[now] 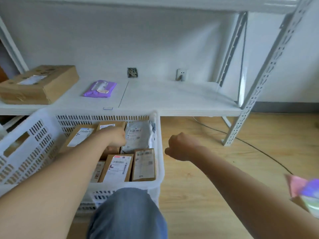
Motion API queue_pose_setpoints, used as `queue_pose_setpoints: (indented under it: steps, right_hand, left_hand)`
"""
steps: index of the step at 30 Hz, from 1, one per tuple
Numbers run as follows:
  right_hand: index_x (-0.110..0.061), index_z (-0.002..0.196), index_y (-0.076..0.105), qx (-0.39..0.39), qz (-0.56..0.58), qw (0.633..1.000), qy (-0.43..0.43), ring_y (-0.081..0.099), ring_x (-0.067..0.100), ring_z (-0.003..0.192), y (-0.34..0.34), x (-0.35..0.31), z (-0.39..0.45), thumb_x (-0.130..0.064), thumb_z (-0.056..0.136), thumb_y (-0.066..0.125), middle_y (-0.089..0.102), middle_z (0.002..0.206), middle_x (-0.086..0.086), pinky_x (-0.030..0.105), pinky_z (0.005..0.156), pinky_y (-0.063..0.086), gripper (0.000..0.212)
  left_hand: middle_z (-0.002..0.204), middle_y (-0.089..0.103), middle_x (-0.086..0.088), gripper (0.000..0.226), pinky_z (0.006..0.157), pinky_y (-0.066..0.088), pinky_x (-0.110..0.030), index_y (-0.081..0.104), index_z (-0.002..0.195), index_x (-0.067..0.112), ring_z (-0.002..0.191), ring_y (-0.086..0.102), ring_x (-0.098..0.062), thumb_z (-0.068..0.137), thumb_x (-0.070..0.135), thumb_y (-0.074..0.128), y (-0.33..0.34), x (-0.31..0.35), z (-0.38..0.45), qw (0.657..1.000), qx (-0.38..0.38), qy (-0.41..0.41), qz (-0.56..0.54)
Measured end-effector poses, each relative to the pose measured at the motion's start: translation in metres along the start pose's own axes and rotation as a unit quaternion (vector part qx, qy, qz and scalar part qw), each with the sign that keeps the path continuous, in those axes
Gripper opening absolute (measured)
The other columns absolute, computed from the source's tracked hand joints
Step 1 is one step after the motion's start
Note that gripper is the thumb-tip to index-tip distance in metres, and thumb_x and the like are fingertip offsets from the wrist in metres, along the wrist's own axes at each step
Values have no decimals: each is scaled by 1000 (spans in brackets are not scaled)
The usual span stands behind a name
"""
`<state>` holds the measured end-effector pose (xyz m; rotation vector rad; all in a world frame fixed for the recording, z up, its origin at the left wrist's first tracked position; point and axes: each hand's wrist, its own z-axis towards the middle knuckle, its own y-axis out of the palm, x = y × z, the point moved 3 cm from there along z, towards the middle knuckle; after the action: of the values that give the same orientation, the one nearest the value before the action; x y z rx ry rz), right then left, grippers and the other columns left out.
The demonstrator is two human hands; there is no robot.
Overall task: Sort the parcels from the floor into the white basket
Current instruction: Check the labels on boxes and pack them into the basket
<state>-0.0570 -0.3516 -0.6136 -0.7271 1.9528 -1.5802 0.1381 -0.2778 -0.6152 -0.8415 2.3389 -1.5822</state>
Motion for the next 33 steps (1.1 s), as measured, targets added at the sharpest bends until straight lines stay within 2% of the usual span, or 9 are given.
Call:
queue_pose_setpoints:
  steps: [4, 7, 11, 14, 18, 23, 25, 29, 33]
  right_hand:
    - [-20, 78, 46, 29, 18, 997, 71, 47, 25, 74, -10, 70, -46, -39, 87, 47, 47, 81, 2, 25, 56, 36, 21]
    - [-16, 91, 58, 42, 19, 993, 112, 49, 25, 78, -12, 117, -79, -41, 87, 48, 51, 88, 5, 27, 62, 40, 27]
    - [-13, 104, 61, 49, 24, 985, 163, 54, 28, 86, -11, 174, -117, -42, 88, 50, 59, 106, 11, 28, 67, 41, 35]
    - [-15, 105, 60, 45, 38, 977, 205, 48, 24, 78, -10, 213, -143, -42, 87, 49, 59, 106, 8, 26, 61, 40, 34]
    - [-16, 109, 61, 50, 78, 960, 264, 55, 28, 91, -5, 269, -175, -37, 87, 51, 59, 110, 8, 28, 70, 42, 32]
    - [-18, 106, 64, 46, 113, 940, 318, 58, 28, 97, 16, 341, -201, -21, 86, 49, 61, 111, 7, 32, 78, 49, 25]
    - [-20, 106, 65, 49, 134, 933, 330, 59, 27, 97, 27, 368, -205, -16, 85, 47, 62, 111, 6, 33, 80, 51, 27]
    - [-23, 110, 63, 54, 174, 919, 350, 57, 26, 102, 55, 423, -208, -7, 83, 42, 61, 115, 7, 35, 85, 52, 37]
    - [-23, 108, 64, 47, 194, 908, 369, 58, 28, 94, 81, 477, -206, -2, 82, 38, 60, 115, 9, 36, 81, 52, 43]
  left_hand:
    - [93, 68, -16, 24, 59, 45, -27, 63, 96, 6, 66, 55, -25, 87, 11, 41, -3, 75, -12, 998, 15, 54, 11]
    - [79, 64, -12, 19, 56, 38, -24, 59, 80, 10, 59, 49, -22, 83, 11, 40, 1, 131, -21, 995, 31, 93, 6]
    - [95, 70, -17, 22, 58, 40, -24, 60, 79, 14, 63, 51, -25, 79, 10, 39, 11, 199, -27, 989, 38, 143, 3]
    - [95, 70, -15, 23, 58, 42, -24, 63, 83, 14, 63, 54, -24, 80, 10, 41, 25, 249, -29, 982, 42, 185, 15]
    - [92, 70, -11, 22, 56, 42, -23, 65, 86, 14, 64, 56, -23, 82, 14, 43, 49, 316, -26, 971, 42, 232, 49]
    - [101, 66, -3, 21, 83, 51, -36, 67, 89, 20, 93, 61, -25, 82, 20, 46, 88, 394, -13, 956, 55, 281, 67]
    - [108, 63, 0, 21, 86, 50, -35, 66, 93, 25, 99, 57, -25, 84, 24, 48, 106, 420, -7, 953, 55, 290, 65]
    - [112, 59, 1, 18, 75, 46, -28, 63, 96, 30, 97, 56, -24, 84, 28, 49, 144, 460, 12, 957, 42, 279, 67]
    - [110, 59, 1, 20, 77, 47, -29, 60, 97, 29, 98, 55, -23, 83, 22, 48, 180, 497, 38, 961, 14, 266, 67]
